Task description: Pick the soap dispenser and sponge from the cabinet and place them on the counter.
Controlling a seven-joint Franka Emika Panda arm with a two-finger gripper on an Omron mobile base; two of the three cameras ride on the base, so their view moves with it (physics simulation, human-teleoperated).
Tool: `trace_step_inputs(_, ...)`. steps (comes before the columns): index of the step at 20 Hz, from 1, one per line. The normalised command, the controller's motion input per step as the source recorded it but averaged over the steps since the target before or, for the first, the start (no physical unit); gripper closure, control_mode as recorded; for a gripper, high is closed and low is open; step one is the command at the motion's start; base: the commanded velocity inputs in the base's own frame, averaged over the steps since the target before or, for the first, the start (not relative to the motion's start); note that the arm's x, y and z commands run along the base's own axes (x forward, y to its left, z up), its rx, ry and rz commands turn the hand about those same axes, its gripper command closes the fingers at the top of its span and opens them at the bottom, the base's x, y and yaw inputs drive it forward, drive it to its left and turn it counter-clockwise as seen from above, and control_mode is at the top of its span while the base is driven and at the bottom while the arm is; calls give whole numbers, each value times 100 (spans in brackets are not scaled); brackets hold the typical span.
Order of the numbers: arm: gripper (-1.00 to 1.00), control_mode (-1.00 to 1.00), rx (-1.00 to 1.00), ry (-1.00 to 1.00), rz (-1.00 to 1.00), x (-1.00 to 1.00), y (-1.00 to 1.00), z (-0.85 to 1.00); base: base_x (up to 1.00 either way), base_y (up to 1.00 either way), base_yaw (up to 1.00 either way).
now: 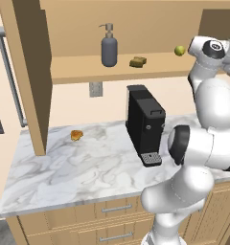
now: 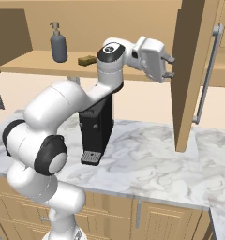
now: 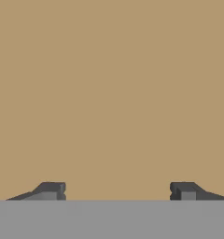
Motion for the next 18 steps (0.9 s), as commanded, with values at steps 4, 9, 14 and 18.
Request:
trace_step_inputs(4, -100, -100, 2, -23, 7, -11, 66, -2, 0, 0, 0)
trace_step_inputs(9, -100, -100, 0, -25, 7, -16, 99, -9, 0, 0, 0)
trace_step_inputs(14, -100, -100, 1, -19, 12, -16, 92, -19, 0, 0, 0)
trace_step_inputs(18, -100, -100, 10, -13, 20, -15, 57, -14, 0, 0, 0)
